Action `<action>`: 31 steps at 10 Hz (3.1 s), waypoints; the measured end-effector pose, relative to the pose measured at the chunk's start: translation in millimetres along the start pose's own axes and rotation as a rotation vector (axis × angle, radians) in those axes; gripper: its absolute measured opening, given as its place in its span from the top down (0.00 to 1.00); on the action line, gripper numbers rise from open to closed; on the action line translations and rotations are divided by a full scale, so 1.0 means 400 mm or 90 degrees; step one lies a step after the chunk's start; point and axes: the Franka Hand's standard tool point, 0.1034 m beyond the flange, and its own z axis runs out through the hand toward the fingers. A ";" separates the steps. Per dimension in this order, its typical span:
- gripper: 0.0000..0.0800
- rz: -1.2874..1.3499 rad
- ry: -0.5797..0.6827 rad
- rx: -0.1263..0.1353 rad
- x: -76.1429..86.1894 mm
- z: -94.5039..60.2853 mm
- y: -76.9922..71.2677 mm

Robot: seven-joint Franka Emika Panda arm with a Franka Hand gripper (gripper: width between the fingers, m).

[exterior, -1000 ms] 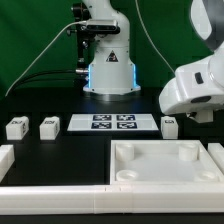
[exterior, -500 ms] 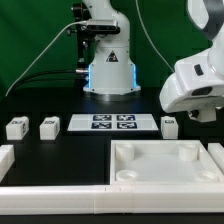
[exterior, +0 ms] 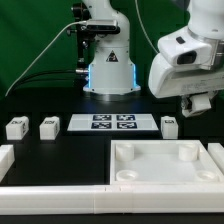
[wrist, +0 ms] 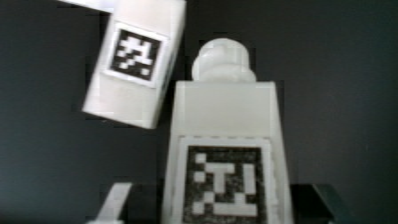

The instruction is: Assemble one leg

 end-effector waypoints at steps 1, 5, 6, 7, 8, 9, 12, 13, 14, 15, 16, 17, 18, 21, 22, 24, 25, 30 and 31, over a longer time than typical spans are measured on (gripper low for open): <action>0.63 -0.011 0.003 0.002 0.003 -0.026 0.016; 0.63 -0.019 0.015 0.004 0.025 -0.065 0.031; 0.63 -0.019 0.015 0.004 0.025 -0.065 0.031; 0.63 -0.034 0.015 0.005 0.029 -0.063 0.042; 0.63 -0.043 0.018 0.009 0.045 -0.066 0.074; 0.63 -0.042 0.019 0.013 0.061 -0.076 0.101; 0.63 -0.036 0.042 0.014 0.098 -0.108 0.119; 0.63 -0.036 0.044 0.014 0.098 -0.105 0.119; 0.63 -0.035 0.079 0.009 0.110 -0.107 0.122; 0.63 -0.032 0.166 0.000 0.131 -0.115 0.130; 0.63 -0.031 0.234 -0.009 0.123 -0.111 0.138; 0.63 -0.030 0.226 -0.010 0.106 -0.098 0.138; 0.63 -0.030 0.230 -0.009 0.120 -0.104 0.143; 0.63 -0.029 0.248 -0.008 0.177 -0.147 0.174; 0.63 -0.035 0.265 -0.011 0.199 -0.158 0.185; 0.63 -0.043 0.323 -0.020 0.243 -0.186 0.200; 0.63 -0.041 0.405 -0.038 0.241 -0.182 0.216; 0.63 0.004 0.448 -0.034 0.232 -0.170 0.214; 0.63 0.030 0.448 -0.020 0.246 -0.187 0.197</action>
Offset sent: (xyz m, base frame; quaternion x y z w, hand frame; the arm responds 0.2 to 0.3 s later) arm 0.0000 0.0000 0.0000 0.0000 0.0000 0.0000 1.0000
